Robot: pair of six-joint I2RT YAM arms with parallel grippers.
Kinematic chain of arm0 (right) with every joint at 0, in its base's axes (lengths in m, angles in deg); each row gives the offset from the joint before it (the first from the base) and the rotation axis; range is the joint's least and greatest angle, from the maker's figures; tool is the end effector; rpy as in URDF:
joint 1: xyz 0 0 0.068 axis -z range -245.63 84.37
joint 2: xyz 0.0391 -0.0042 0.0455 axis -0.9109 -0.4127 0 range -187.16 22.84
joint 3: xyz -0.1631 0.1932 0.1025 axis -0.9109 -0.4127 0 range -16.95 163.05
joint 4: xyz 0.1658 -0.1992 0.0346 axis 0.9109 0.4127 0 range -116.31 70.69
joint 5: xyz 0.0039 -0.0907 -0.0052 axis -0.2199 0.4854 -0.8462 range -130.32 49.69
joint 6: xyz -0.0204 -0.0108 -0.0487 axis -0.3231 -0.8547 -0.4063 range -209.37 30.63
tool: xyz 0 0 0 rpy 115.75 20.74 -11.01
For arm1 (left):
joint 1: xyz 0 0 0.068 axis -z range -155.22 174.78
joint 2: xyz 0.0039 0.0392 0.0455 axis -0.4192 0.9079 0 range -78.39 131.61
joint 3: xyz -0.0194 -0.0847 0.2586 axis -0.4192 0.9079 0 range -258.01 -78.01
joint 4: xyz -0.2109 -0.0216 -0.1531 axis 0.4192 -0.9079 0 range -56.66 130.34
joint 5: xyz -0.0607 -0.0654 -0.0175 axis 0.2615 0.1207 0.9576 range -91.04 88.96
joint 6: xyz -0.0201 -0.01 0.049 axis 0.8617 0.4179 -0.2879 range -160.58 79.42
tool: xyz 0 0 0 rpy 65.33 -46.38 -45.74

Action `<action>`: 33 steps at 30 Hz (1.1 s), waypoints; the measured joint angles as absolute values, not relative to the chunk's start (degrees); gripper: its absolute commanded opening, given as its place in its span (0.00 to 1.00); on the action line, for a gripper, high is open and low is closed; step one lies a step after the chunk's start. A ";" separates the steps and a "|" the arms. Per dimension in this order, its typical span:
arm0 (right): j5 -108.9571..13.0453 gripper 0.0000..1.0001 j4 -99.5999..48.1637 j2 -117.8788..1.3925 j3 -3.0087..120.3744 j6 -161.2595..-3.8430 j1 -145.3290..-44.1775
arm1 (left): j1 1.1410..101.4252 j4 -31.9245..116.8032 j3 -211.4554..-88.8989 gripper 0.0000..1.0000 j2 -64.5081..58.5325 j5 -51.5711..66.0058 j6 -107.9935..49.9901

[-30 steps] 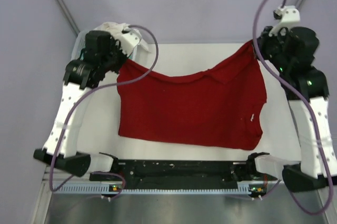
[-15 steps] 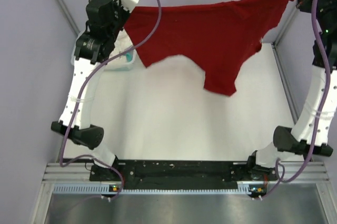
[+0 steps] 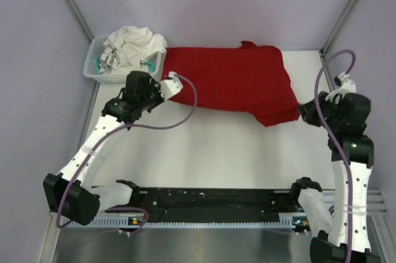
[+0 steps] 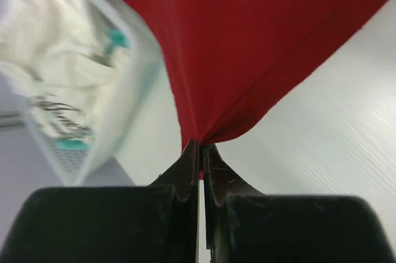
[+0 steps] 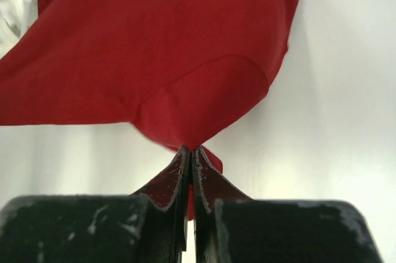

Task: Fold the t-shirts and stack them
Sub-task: Flatten out the tshirt, then fold the flattened tshirt in 1/3 of the way

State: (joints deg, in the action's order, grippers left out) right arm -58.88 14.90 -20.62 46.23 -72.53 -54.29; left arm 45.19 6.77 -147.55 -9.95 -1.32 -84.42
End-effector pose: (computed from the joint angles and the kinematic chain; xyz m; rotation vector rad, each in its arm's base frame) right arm 0.1385 -0.0162 0.3949 0.2616 1.9264 0.3785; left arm 0.2431 -0.0902 0.3650 1.1393 1.8201 0.2446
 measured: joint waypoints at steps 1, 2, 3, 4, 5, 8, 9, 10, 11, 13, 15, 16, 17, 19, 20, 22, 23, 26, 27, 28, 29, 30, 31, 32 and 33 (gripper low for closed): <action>-59.76 0.00 15.97 -19.12 42.49 -71.83 -54.29 | 45.21 6.64 -144.46 0.00 -10.17 -0.84 -84.57; -60.87 0.00 16.78 -17.63 38.49 -70.71 -54.29 | 45.21 6.21 -140.97 0.00 -10.34 -0.40 -84.70; -61.75 0.00 17.63 -16.43 35.12 -69.60 -54.29 | 45.21 5.57 -137.91 0.00 -10.41 -0.09 -84.74; -62.53 0.00 18.48 -15.14 32.41 -68.59 -54.29 | 45.21 5.05 -135.28 0.00 -10.43 0.23 -84.81; -63.08 0.00 19.20 -14.02 30.75 -67.89 -54.29 | 45.21 4.33 -133.54 0.00 -10.45 0.56 -84.79; -65.02 0.00 20.93 -9.87 28.08 -65.20 -54.29 | 45.21 1.20 -129.58 0.00 -11.28 1.11 -84.42; -65.70 0.00 21.30 -8.78 27.98 -64.61 -54.29 | 45.23 0.37 -128.90 0.00 -11.96 1.13 -84.20; -66.27 0.00 21.56 -7.64 27.98 -64.09 -54.29 | 45.23 -0.39 -128.36 0.00 -12.77 1.15 -84.15; -66.84 0.00 21.74 -6.55 27.98 -63.65 -54.29 | 45.23 -1.03 -127.74 0.00 -13.82 1.15 -84.02; -67.60 0.00 22.57 -5.35 27.98 -63.17 -54.29 | 45.23 -2.49 -126.21 0.00 -16.44 1.33 -83.89; -67.95 0.00 23.47 -5.17 27.93 -63.08 -54.29 | 45.23 -3.98 -124.88 0.00 -18.63 1.68 -83.72; -68.08 0.00 23.53 -5.17 27.65 -63.00 -54.29 | 45.23 -4.68 -124.16 0.00 -19.59 1.79 -83.54; -68.11 0.00 23.42 -5.28 27.21 -62.80 -54.29 | 45.23 -5.03 -123.59 0.00 -20.18 1.96 -83.41; -68.08 0.00 22.11 -5.85 25.62 -62.51 -54.29 | 45.23 -5.55 -122.69 0.00 -20.68 2.14 -82.71; -68.00 0.00 21.00 -6.51 24.46 -62.25 -54.32 | 45.23 -5.38 -122.56 0.00 -20.48 2.11 -82.38; -67.23 0.00 18.07 -8.65 21.92 -62.06 -54.32 | 45.23 -3.76 -122.59 0.00 -19.28 1.76 -81.33; -66.49 0.00 16.47 -10.24 20.68 -61.99 -54.32 | 45.23 -2.89 -122.74 0.00 -18.32 1.42 -80.85; -63.98 0.00 11.38 -15.03 17.83 -61.84 -54.29 | 45.23 0.44 -125.21 0.00 -11.52 -0.77 -78.58; -62.97 0.00 9.63 -16.91 17.20 -61.92 -54.32 | 45.23 1.68 -126.41 0.00 -8.79 -1.43 -77.92; -61.99 0.00 8.12 -18.83 16.87 -62.08 -54.29 | 45.23 2.93 -127.52 0.00 -6.23 -2.19 -77.38; -61.29 0.00 6.77 -20.28 16.72 -62.23 -54.32 | 45.23 3.89 -128.29 0.00 -4.29 -2.74 -76.87; -60.52 0.00 4.93 -22.44 16.72 -62.47 -54.29 | 45.23 4.89 -129.16 0.00 -2.01 -3.63 -76.37; -60.08 0.00 3.29 -23.97 16.72 -62.65 -54.32 | 45.23 5.99 -129.80 0.00 0.08 -4.44 -75.89; -59.73 0.00 1.32 -25.98 16.72 -62.78 -54.29 | 45.23 6.93 -130.15 0.00 1.70 -5.25 -75.39; -59.43 0.00 -0.42 -27.77 16.72 -62.82 -54.29 | 45.23 7.78 -130.34 0.00 3.12 -6.02 -74.95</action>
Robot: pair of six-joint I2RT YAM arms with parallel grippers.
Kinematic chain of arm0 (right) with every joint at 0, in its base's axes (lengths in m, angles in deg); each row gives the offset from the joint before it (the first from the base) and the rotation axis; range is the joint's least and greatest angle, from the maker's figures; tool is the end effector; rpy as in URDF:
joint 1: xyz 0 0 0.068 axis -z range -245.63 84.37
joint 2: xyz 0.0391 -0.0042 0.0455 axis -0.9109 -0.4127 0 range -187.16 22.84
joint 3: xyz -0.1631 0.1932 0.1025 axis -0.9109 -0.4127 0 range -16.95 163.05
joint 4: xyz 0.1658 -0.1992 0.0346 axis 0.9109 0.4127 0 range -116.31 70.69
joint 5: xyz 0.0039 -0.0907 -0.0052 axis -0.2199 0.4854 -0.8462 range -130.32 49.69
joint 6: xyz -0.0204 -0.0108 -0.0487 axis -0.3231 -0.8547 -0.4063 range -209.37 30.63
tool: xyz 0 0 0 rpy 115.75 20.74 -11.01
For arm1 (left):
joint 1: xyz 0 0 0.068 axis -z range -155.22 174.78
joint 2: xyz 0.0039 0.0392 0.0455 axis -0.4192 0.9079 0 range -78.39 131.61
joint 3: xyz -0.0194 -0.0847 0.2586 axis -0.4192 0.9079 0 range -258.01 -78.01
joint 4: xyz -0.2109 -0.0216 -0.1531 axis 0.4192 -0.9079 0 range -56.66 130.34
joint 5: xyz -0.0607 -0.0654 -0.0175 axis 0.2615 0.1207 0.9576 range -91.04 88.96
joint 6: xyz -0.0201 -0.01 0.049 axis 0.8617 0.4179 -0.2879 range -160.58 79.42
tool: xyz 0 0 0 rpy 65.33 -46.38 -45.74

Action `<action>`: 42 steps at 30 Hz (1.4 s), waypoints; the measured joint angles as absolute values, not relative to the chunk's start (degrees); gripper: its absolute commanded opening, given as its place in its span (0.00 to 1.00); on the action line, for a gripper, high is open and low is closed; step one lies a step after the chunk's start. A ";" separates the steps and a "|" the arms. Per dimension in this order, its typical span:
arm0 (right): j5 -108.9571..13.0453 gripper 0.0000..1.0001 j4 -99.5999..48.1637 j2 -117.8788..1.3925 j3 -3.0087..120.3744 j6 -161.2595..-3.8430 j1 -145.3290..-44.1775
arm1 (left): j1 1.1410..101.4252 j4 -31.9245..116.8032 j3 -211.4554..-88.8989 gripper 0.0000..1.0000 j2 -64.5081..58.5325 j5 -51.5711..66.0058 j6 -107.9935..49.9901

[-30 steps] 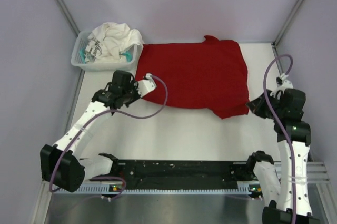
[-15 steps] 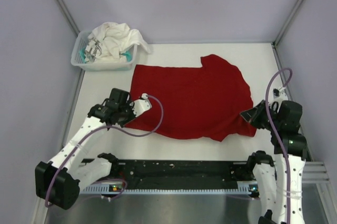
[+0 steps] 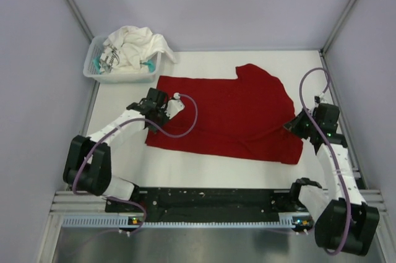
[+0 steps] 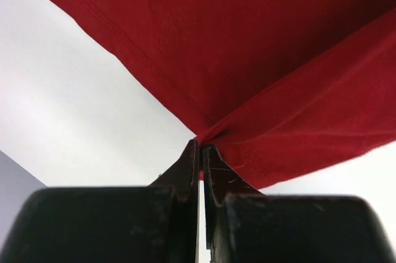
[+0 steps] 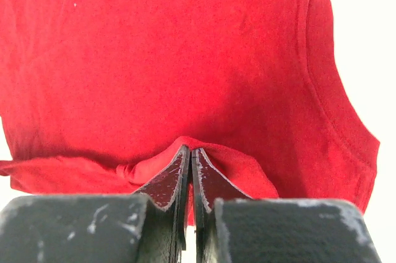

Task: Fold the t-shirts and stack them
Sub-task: Fold the flattened tshirt in 1/3 of the way

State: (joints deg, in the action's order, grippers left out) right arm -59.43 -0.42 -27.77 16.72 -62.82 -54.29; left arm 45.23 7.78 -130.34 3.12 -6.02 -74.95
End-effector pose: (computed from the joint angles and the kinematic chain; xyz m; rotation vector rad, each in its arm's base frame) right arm 0.1820 -0.0246 0.2304 0.5911 2.2475 0.5207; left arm 0.2598 -0.0935 0.2111 1.1966 2.3709 0.1957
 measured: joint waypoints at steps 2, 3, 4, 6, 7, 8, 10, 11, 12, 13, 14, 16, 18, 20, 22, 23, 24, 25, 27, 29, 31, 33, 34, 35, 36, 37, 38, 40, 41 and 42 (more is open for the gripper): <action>-59.12 0.00 -3.29 -30.61 16.78 -62.82 -54.29 | 45.23 8.72 -130.41 0.00 5.15 -7.55 -74.34; -58.95 0.00 -4.88 -32.01 16.81 -62.82 -54.32 | 45.23 9.03 -130.45 0.00 5.83 -8.27 -74.03; -58.77 0.00 -6.41 -33.32 16.87 -62.82 -54.29 | 45.23 9.13 -130.61 0.00 6.49 -8.88 -73.68; -58.71 0.00 -8.53 -35.82 17.27 -62.91 -54.29 | 45.23 9.44 -130.85 0.00 7.12 -9.69 -73.44; -58.73 0.00 -9.36 -37.39 17.72 -63.00 -54.29 | 45.23 9.57 -131.09 0.00 7.36 -9.99 -73.31; -58.77 0.00 -10.19 -38.98 18.25 -63.08 -54.29 | 45.23 9.79 -131.31 0.00 7.49 -10.23 -73.25; -58.71 0.00 -11.00 -41.50 19.10 -63.35 -54.32 | 45.23 10.23 -131.68 0.00 7.49 -10.65 -73.16; -58.47 0.00 -11.16 -42.53 19.41 -63.41 -54.32 | 45.23 10.38 -131.87 0.00 7.49 -10.78 -73.09; -58.25 0.00 -11.31 -42.96 19.47 -63.43 -54.32 | 45.23 10.45 -131.98 0.00 7.49 -10.87 -73.05; -57.94 0.00 -11.44 -43.20 19.47 -63.45 -54.32 | 45.23 10.47 -132.07 0.00 7.49 -10.98 -73.03; -57.75 0.00 -11.55 -43.29 19.47 -63.48 -54.32 | 45.23 10.47 -132.11 0.00 7.51 -11.00 -73.03; -57.46 0.00 -12.07 -43.29 19.50 -63.63 -54.32 | 45.23 10.47 -132.11 0.00 7.65 -11.07 -73.05; -57.24 0.00 -12.49 -43.44 19.52 -63.72 -54.32 | 45.23 10.49 -132.11 0.12 8.13 -11.20 -73.05; -56.94 0.00 -13.08 -44.06 19.56 -63.76 -54.32 | 45.23 10.60 -132.14 0.23 8.94 -11.37 -73.01; -56.48 0.01 -13.76 -45.52 19.76 -63.74 -54.32 | 45.23 10.69 -132.46 0.36 10.12 -12.07 -72.70; -56.28 0.13 -14.19 -46.55 19.95 -63.69 -54.32 | 45.23 10.73 -132.90 0.40 10.79 -12.75 -72.50; -55.89 0.28 -14.57 -47.90 20.39 -63.65 -54.32 | 45.17 10.71 -133.69 0.45 11.65 -13.54 -72.22; -55.45 0.41 -14.72 -49.59 21.20 -63.48 -54.32 | 45.01 10.69 -134.87 0.48 12.67 -14.45 -71.98; -54.12 0.52 -13.87 -53.74 24.46 -63.35 -54.29 | 44.29 10.60 -138.54 0.51 15.06 -15.98 -71.50; -52.92 0.55 -10.00 -60.43 32.63 -64.31 -54.29 | 43.29 10.75 -142.56 0.55 16.87 -17.29 -70.86; -51.98 0.59 -7.57 -63.86 38.77 -64.48 -54.32 | 42.28 11.67 -145.36 0.57 16.85 -18.50 -70.49; -50.47 0.65 -5.78 -63.55 41.79 -64.44 -54.29 | 41.69 12.11 -145.58 0.57 15.03 -18.23 -70.67; -49.62 0.67 -4.90 -61.93 41.99 -64.22 -54.29 | 41.60 12.06 -145.08 0.57 13.70 -17.75 -71.00; -48.87 0.68 -3.64 -60.12 41.85 -64.07 -54.29 | 41.58 12.06 -143.85 0.57 11.45 -16.22 -71.94; -48.22 0.71 -2.72 -57.37 40.83 -63.52 -54.29 | 41.65 11.54 -142.15 0.57 8.61 -14.23 -73.25; -47.67 0.74 -2.00 -53.41 38.84 -62.56 -54.29 | 41.80 10.77 -140.14 0.57 5.33 -11.72 -75.15; -47.41 0.74 -1.12 -49.48 36.70 -61.60 -54.32 | 41.97 9.64 -138.04 0.58 2.01 -9.05 -77.16; -47.01 0.79 0.28 -42.50 32.57 -59.48 -54.29 | 42.50 8.09 -133.60 0.60 -4.05 -4.14 -81.46; -46.73 0.81 1.08 -38.96 30.16 -58.10 -54.29 | 42.76 7.47 -131.37 0.61 -6.47 -2.02 -83.52; -46.34 0.81 2.05 -35.68 27.78 -56.72 -54.29 | 42.98 7.19 -129.54 0.61 -7.98 -0.60 -85.07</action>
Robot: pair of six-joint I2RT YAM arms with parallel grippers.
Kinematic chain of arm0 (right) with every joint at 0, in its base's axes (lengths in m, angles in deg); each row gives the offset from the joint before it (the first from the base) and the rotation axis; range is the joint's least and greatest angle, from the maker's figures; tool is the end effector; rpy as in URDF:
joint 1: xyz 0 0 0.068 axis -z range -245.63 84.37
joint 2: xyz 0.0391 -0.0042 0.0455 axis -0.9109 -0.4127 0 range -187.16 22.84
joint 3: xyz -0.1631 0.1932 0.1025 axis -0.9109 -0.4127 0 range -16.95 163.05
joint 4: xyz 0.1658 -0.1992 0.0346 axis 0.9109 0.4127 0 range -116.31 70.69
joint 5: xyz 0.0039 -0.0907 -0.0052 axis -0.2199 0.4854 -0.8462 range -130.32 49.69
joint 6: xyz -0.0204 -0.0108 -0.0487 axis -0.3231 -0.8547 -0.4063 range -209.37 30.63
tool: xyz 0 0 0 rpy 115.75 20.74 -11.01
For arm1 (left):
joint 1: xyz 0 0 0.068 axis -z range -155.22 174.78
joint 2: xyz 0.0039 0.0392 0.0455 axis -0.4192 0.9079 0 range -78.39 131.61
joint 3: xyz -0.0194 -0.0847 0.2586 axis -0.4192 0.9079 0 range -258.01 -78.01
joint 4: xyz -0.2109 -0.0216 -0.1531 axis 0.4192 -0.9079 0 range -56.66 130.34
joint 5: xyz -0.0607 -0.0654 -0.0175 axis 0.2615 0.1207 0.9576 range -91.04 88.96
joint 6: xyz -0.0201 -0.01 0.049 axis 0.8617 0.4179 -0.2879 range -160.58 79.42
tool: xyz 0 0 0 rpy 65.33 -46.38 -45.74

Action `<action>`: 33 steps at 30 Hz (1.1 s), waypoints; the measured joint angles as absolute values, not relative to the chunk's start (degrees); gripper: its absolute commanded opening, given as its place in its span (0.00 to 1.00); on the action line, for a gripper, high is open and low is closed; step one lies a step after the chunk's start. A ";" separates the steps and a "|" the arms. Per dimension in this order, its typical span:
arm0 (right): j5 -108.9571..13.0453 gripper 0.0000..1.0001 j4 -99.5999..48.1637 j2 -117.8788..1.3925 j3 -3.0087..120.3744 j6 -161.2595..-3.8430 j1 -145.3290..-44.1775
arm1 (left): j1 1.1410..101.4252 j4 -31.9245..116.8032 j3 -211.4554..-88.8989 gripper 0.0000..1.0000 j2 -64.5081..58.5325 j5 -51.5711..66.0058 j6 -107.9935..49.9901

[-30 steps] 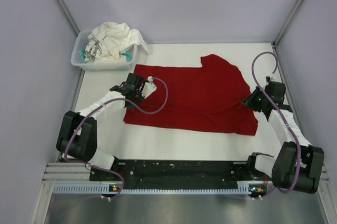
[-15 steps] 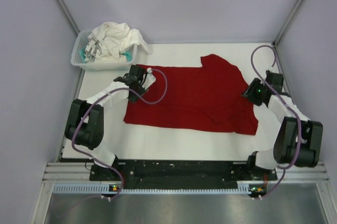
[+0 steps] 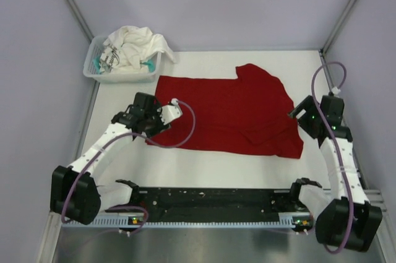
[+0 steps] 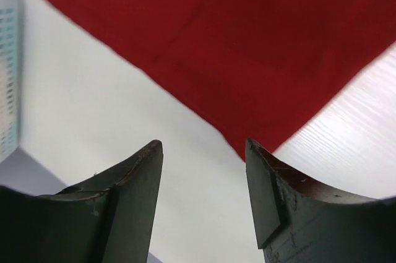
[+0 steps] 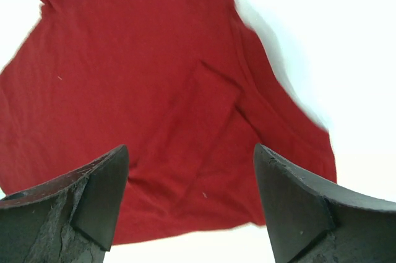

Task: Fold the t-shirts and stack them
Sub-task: Fold the flattened tshirt in 1/3 of the way

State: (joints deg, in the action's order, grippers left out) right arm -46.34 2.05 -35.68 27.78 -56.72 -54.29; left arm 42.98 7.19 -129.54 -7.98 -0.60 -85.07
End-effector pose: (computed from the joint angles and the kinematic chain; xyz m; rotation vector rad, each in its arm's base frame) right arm 0.2121 -0.0387 0.2652 0.8188 2.1724 0.3104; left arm 0.2377 -0.0784 0.2534 1.2970 2.1233 0.1855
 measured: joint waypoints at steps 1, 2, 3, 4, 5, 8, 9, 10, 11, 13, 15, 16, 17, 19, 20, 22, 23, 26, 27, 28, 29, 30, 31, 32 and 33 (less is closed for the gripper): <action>-45.99 0.82 2.99 -32.91 25.48 -55.45 -54.29 | 43.20 6.95 -127.35 0.61 -9.32 0.89 -86.82; -45.81 0.80 4.10 -30.55 23.36 -54.06 -54.29 | 43.35 6.62 -125.43 0.62 -9.93 2.07 -88.39; -45.75 0.78 5.06 -28.58 21.22 -52.57 -54.29 | 43.37 6.47 -123.81 0.62 -9.99 2.95 -89.70; -45.75 0.76 5.76 -27.33 19.69 -51.41 -54.29 | 43.37 6.45 -122.65 0.62 -9.73 3.38 -90.58; -45.72 0.74 6.46 -26.29 18.07 -50.01 -54.29 | 43.37 6.25 -121.58 0.62 -9.10 3.93 -91.76; -44.61 0.71 8.89 -25.70 13.94 -45.95 -54.29 | 43.37 6.60 -120.57 0.61 -6.63 4.67 -93.22; -44.13 0.70 9.59 -26.11 12.76 -44.66 -54.27 | 43.35 7.06 -120.53 0.59 -5.49 4.78 -93.33; -43.63 0.67 10.29 -26.72 11.78 -43.54 -54.23 | 43.37 7.63 -120.53 0.58 -4.29 4.89 -93.38; -42.93 0.65 10.64 -27.44 10.97 -42.54 -54.23 | 43.37 8.09 -120.53 0.55 -3.30 4.96 -93.40; -40.94 0.59 11.29 -29.21 9.55 -40.55 -54.18 | 43.37 9.55 -120.49 0.40 -0.81 4.93 -93.27; -38.73 0.52 11.38 -31.33 8.81 -39.13 -54.14 | 43.35 10.80 -120.38 0.19 1.39 4.80 -93.01; -38.14 0.48 11.38 -32.25 8.89 -38.54 -53.99 | 43.35 11.19 -120.29 0.08 2.31 4.67 -92.87; -37.72 0.43 11.29 -32.67 9.00 -38.21 -53.86 | 43.35 11.30 -120.20 0.00 2.97 4.58 -92.52; -37.13 0.28 11.40 -33.48 9.20 -37.77 -53.42 | 43.37 11.28 -120.09 0.00 3.65 4.61 -92.63; -36.74 0.16 11.38 -33.83 9.29 -37.69 -53.18 | 43.44 11.36 -119.94 0.00 3.62 4.65 -92.79; -36.26 0.06 11.31 -34.70 9.40 -37.47 -51.98 | 43.44 11.67 -119.57 0.00 3.34 4.74 -92.81; -36.17 0.02 11.23 -34.92 9.40 -37.49 -51.34 | 43.44 11.89 -119.22 0.00 2.99 4.74 -92.81; -36.19 0.00 11.07 -35.73 9.51 -37.34 -48.50 | 43.55 11.91 -117.89 0.00 1.39 5.13 -92.76; -36.22 0.00 11.09 -36.12 9.77 -37.58 -47.67 | 43.79 11.56 -117.27 0.00 0.63 5.50 -92.72; -36.22 0.00 11.03 -36.58 10.07 -37.77 -47.04 | 44.23 11.28 -116.55 0.00 -0.31 5.66 -92.52; -36.04 0.00 10.99 -37.35 10.53 -38.19 -46.32 | 44.95 10.97 -115.83 0.00 -1.23 5.74 -92.26; -35.78 0.00 10.90 -38.04 10.95 -38.49 -45.92 | 46.24 10.34 -114.96 0.00 -2.50 5.90 -91.76; -35.34 0.00 10.83 -38.59 11.28 -38.82 -45.79 | 47.98 9.48 -114.13 0.00 -3.79 6.09 -91.21; -34.73 0.00 10.70 -39.27 11.71 -39.28 -45.62 | 50.06 8.54 -113.36 0.00 -5.05 6.35 -90.58; -33.88 0.00 10.55 -39.97 12.19 -39.76 -45.51 | 52.09 7.67 -112.62 0.00 -6.36 6.75 -89.86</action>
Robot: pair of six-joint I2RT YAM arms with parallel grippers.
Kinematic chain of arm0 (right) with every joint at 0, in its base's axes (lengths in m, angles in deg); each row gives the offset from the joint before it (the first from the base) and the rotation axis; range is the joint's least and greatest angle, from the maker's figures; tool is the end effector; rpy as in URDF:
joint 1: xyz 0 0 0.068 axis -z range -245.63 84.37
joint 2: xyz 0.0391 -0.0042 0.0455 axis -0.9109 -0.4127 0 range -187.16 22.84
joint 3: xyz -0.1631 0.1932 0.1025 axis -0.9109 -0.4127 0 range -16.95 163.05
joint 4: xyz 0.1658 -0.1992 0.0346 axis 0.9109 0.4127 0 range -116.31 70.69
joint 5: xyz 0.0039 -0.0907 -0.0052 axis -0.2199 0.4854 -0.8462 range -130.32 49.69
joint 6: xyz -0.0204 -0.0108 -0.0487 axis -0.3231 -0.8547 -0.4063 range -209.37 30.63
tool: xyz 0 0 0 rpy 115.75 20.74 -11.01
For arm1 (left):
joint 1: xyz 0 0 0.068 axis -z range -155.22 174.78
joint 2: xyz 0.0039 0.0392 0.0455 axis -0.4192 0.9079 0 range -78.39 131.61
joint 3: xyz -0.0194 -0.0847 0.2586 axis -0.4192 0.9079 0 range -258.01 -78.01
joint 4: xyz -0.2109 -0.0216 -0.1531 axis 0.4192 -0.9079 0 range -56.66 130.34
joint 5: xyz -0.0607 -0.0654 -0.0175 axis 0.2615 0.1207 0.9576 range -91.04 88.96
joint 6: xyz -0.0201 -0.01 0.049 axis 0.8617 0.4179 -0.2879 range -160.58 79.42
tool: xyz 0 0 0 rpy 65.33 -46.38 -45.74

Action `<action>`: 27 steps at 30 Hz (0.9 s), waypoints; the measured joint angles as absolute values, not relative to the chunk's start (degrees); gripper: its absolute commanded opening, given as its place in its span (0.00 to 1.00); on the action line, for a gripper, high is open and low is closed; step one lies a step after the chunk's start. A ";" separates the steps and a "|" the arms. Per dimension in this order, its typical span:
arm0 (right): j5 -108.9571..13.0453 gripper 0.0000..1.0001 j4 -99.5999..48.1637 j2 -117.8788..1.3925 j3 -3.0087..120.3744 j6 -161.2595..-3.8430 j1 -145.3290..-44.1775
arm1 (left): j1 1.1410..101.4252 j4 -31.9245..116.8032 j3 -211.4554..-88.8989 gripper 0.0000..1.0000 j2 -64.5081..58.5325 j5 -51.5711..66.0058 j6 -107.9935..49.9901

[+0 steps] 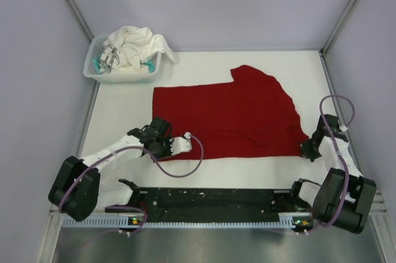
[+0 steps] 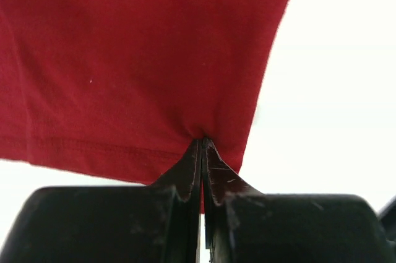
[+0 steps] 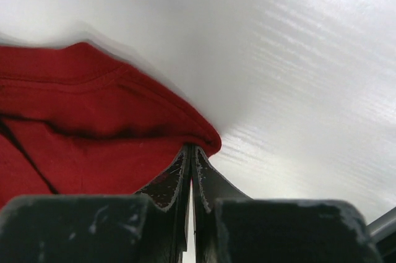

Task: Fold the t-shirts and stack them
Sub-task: Fold the flattened tshirt in 1/3 of the way

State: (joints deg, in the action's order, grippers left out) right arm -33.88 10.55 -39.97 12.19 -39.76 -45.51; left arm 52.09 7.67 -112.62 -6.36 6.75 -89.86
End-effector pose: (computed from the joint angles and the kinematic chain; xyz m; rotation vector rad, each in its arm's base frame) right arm 0.1611 -0.0633 0.1593 1.6137 2.2697 -0.0298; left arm 0.1817 -0.0992 0.1607 1.7447 2.1563 -0.0925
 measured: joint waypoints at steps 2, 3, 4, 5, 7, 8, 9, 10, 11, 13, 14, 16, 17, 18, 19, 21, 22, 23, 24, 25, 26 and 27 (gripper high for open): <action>-32.50 0.00 10.31 -41.24 13.16 -40.83 -45.18 | 54.74 5.99 -111.37 0.01 -8.70 7.71 -88.48; -32.11 0.00 10.15 -41.69 13.48 -41.31 -45.00 | 55.42 4.96 -110.72 0.09 -10.10 8.26 -87.83; -31.78 0.08 10.09 -42.13 13.86 -41.77 -44.76 | 55.68 3.82 -110.13 0.21 -11.44 8.47 -87.13; -31.32 0.25 10.05 -42.46 14.21 -42.38 -44.52 | 55.70 2.05 -109.62 0.33 -13.23 8.58 -86.27; -31.34 0.68 10.18 -42.50 14.64 -43.52 -44.33 | 55.68 0.26 -109.58 0.51 -14.60 8.56 -85.73; -31.58 0.86 10.22 -42.50 15.04 -44.44 -44.30 | 55.68 -0.90 -109.60 0.54 -15.33 8.45 -85.49; -31.93 0.92 10.20 -42.46 15.52 -45.31 -44.24 | 55.68 -2.14 -109.62 0.56 -15.96 8.21 -85.11; -32.20 0.94 10.24 -42.22 16.11 -46.47 -44.17 | 55.68 -3.39 -109.71 0.57 -16.46 7.91 -84.77; -32.30 0.95 10.24 -41.74 16.50 -47.00 -44.17 | 55.68 -4.55 -109.91 0.58 -16.86 7.36 -84.44; -33.22 0.90 10.72 -39.38 17.46 -49.36 -44.09 | 55.68 -6.80 -110.91 0.58 -17.45 6.18 -83.87; -34.12 0.87 11.05 -37.67 18.07 -50.54 -44.11 | 55.68 -7.91 -111.79 0.59 -17.75 5.55 -83.63; -36.35 0.77 11.34 -33.76 19.63 -53.33 -44.55 | 55.63 -9.33 -113.95 0.61 -18.30 4.89 -82.82; -37.51 0.71 11.27 -32.25 20.37 -54.32 -45.11 | 55.59 -9.57 -115.24 0.60 -18.71 4.52 -82.16; -38.62 0.68 11.23 -30.42 21.27 -55.50 -46.14 | 55.44 -9.42 -116.49 0.58 -19.17 4.23 -81.29; -39.84 0.65 11.07 -28.71 22.16 -56.44 -47.93 | 55.20 -8.77 -117.60 0.54 -19.70 4.02 -80.48; -41.86 0.62 10.57 -26.26 23.32 -57.55 -53.55 | 54.35 -6.14 -118.94 0.49 -20.16 3.29 -78.67; -42.62 0.59 10.37 -25.89 23.67 -57.84 -56.92 | 53.84 -4.44 -119.33 0.47 -19.83 2.68 -77.75; -43.34 0.56 10.15 -25.91 23.87 -57.92 -60.68 | 53.36 -2.82 -119.66 0.45 -18.98 2.20 -76.94; -44.04 0.54 10.15 -26.37 24.00 -58.10 -64.41 | 52.86 -1.62 -120.16 0.44 -17.47 1.68 -76.24; -44.78 0.51 10.15 -27.20 24.00 -58.25 -67.52 | 52.51 -0.83 -120.71 0.42 -15.92 1.35 -75.67; -45.46 0.50 10.31 -28.30 24.00 -58.27 -70.16 | 51.96 0.24 -121.40 0.39 -13.53 0.96 -74.93; -45.86 0.50 10.40 -29.87 23.95 -58.23 -71.98 | 51.37 1.48 -121.97 0.37 -11.09 0.78 -74.21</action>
